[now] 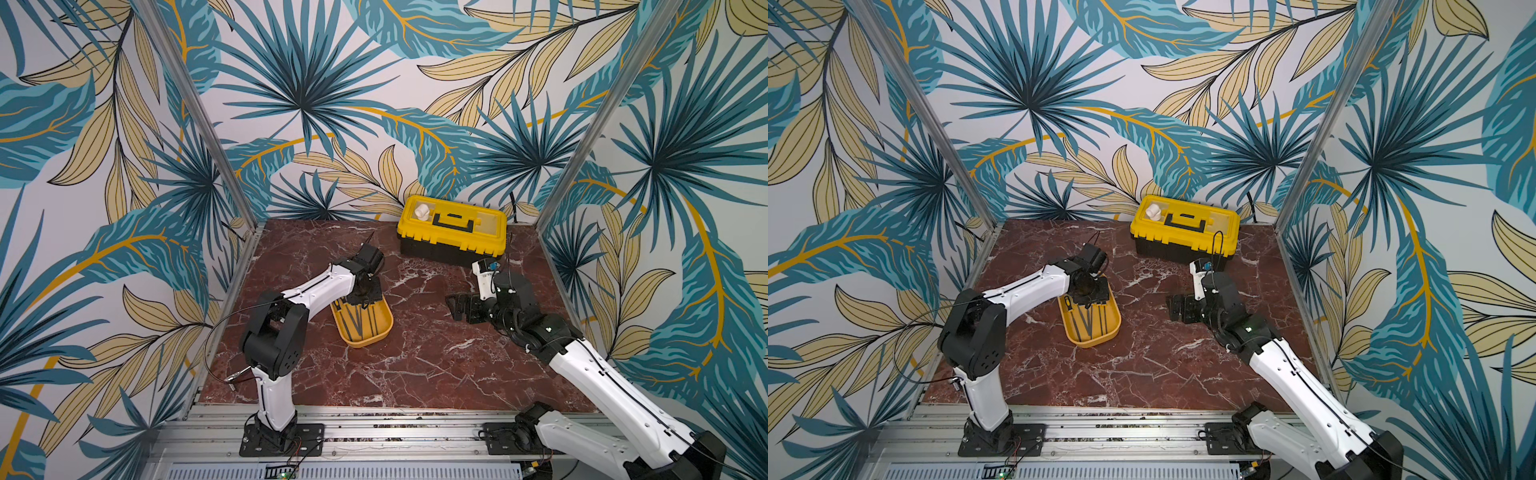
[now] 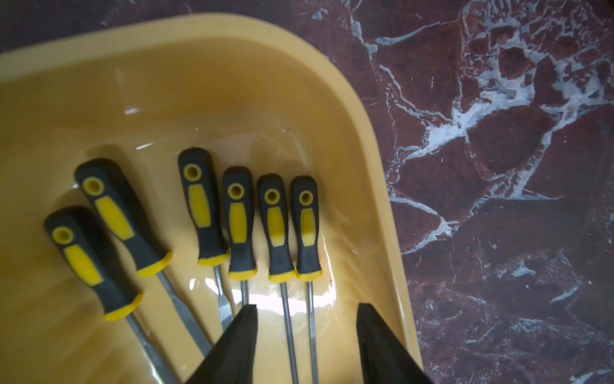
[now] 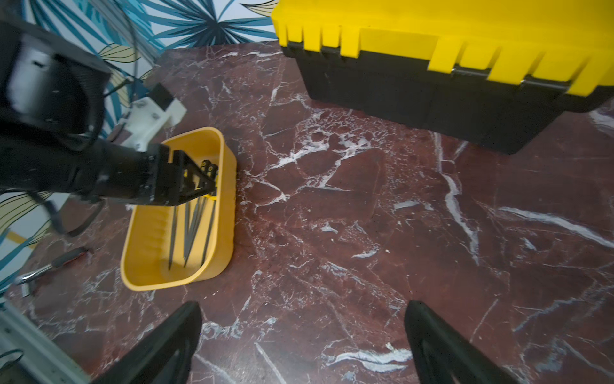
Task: Take the file tool out of the storage box
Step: Pick up the file tool from the storage box.
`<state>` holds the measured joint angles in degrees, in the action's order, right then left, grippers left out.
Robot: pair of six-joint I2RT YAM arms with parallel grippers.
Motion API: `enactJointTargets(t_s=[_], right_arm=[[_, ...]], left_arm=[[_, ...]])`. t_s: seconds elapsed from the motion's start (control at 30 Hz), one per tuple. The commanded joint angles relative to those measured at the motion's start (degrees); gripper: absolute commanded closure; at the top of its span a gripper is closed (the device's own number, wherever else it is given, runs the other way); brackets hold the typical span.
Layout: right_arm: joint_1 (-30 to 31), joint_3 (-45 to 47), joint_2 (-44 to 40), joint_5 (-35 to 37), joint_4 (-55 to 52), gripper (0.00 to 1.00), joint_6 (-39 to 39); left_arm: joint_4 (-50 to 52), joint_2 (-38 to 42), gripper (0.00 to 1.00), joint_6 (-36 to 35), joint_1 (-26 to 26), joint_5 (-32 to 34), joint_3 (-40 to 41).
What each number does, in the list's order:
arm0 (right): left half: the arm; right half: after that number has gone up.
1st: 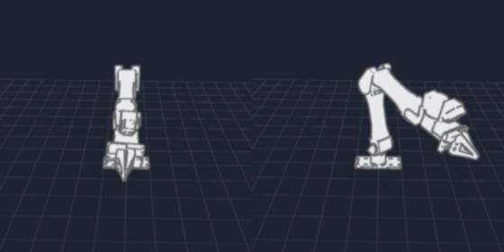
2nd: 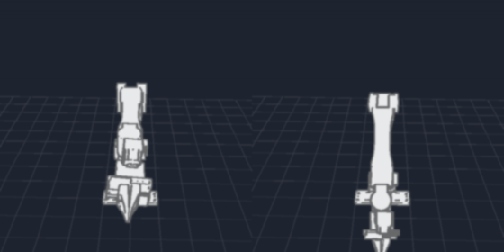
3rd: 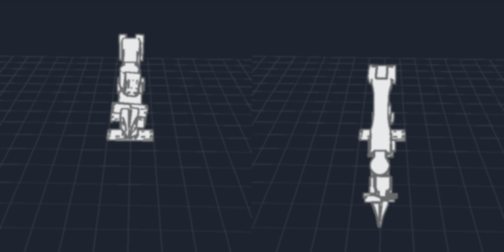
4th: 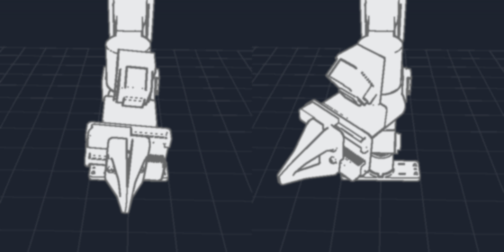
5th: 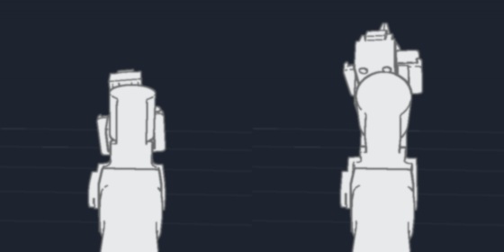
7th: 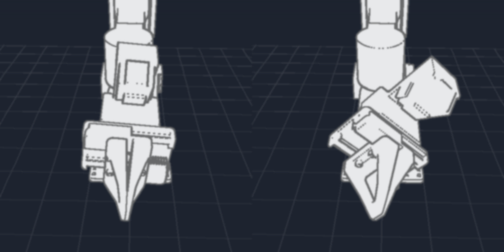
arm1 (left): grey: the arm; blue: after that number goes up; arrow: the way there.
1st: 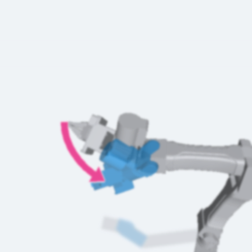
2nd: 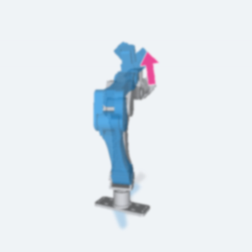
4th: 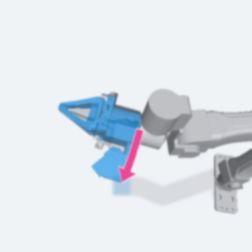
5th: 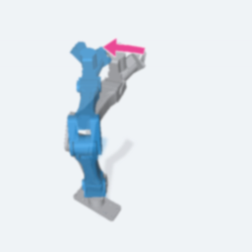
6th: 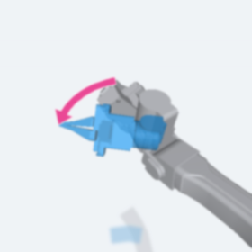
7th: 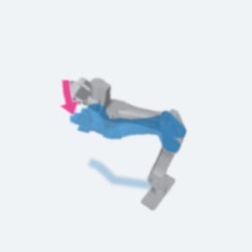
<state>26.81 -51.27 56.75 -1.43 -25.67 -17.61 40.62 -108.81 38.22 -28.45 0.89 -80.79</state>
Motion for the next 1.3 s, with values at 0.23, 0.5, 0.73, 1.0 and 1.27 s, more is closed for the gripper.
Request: enactJointTargets(t_s=[0.23, 0.5, 0.73, 1.0, 1.27], right_arm=[[0.4, -1.5, -1.5, -8.4, -3.1, 0.0, -0.3], [0.4, -1.2, -2.3, -8.3, -3.6, 0.0, -0.7], [0.4, -0.8, -2.8, -8.1, -3.9, 0.01, -0.7], [0.4, -0.4, -3.2, -7.7, -4.0, 0.01, -0.8], [0.4, -0.8, -3.2, -7.9, -4.1, 0.0, -0.9]], left_arm=[[-1.8, -5.3, 0.61, -0.2, -0.3, 1.0, -7.1], [-1.7, -7.7, 0.65, -0.5, -0.3, 1.5, -8.9], [-3.5, -8.8, 0.7, -0.1, -0.4, 0.9, -8.6], [-4.8, -9.9, 0.73, -0.4, -0.5, 1.6, -8.3], [-5.4, -11.3, 0.73, -0.8, -0.5, 3.7, -8.2]])
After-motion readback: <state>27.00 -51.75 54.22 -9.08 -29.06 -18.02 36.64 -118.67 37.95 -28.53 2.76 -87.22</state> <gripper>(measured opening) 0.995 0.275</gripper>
